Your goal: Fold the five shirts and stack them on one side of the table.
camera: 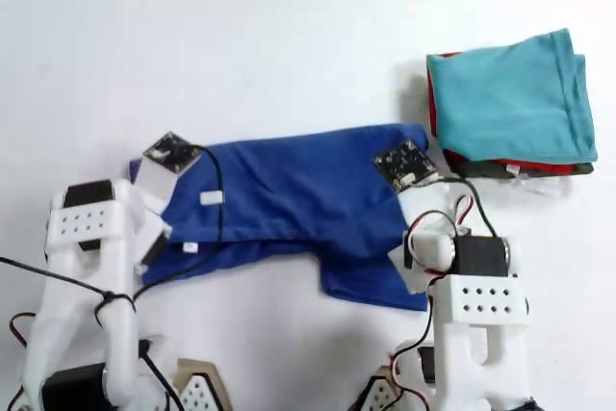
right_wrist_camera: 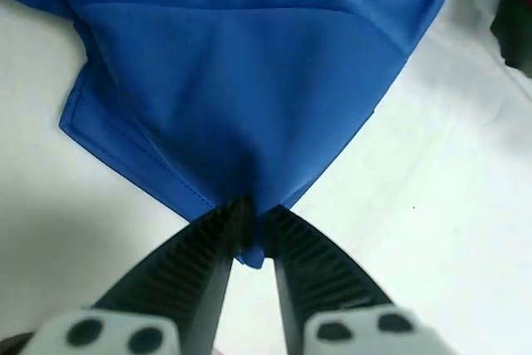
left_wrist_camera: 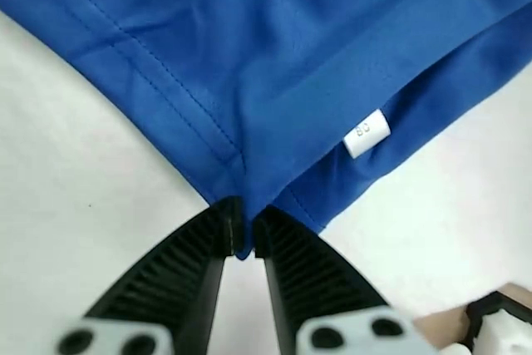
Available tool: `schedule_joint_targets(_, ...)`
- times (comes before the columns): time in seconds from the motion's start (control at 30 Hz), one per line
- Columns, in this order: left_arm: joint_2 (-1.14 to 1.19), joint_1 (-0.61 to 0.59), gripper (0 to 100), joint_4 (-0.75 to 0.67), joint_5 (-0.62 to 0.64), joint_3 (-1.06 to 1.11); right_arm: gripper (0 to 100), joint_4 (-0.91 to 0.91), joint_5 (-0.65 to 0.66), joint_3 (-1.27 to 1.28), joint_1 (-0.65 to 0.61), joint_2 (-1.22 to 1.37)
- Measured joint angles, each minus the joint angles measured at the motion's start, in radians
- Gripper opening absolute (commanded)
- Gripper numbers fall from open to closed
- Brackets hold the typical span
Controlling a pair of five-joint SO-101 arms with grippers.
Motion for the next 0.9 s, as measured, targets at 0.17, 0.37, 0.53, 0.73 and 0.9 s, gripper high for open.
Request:
schedule_joint_targets(0.17, 0.000, 0.002, 3, 0.044, 0.002, 0.000, 2.0, 0.011, 0.000, -0.055, 0.018, 0.000)
schedule_joint_targets(0.37, 0.000, 0.002, 3, 0.081, 0.003, 0.000, 2.0, 0.054, 0.046, -0.098, 0.035, 0.000)
schedule_joint_targets(0.53, -0.055, 0.002, 3, 0.117, -0.032, 0.000, 2.0, 0.055, 0.072, -0.098, 0.097, 0.000)
schedule_joint_targets(0.73, -0.103, 0.002, 3, 0.098, -0.032, 0.021, 2.0, 0.055, 0.104, -0.054, 0.103, 0.000)
schedule_joint_targets(0.9, -0.104, 0.000, 3, 0.006, -0.041, 0.137, 2.0, 0.055, 0.104, -0.012, 0.103, 0.000)
